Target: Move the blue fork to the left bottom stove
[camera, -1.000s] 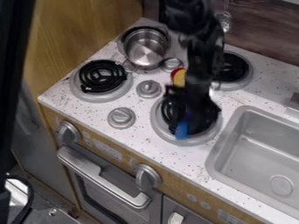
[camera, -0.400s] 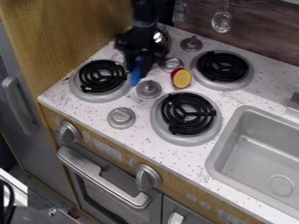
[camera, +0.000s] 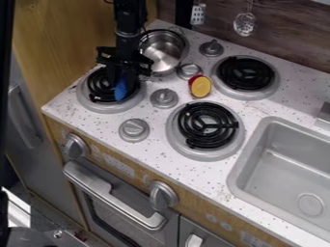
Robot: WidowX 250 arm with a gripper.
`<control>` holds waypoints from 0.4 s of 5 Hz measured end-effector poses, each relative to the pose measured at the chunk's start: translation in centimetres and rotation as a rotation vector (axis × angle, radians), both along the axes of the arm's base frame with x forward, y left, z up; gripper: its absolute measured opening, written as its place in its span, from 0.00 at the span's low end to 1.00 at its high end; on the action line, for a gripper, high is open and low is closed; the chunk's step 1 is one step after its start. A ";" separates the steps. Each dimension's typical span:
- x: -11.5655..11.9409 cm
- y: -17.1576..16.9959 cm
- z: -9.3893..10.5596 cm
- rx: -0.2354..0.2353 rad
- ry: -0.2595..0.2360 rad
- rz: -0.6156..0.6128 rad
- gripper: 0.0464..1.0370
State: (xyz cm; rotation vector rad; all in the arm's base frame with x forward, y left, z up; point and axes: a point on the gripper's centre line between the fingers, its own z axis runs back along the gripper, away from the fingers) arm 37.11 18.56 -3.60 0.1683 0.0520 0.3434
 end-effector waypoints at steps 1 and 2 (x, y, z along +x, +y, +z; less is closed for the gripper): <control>0.0 0.8 -0.4 -0.015 0.013 0.034 0.43; -0.6 1.4 -0.7 -0.029 0.029 0.049 0.74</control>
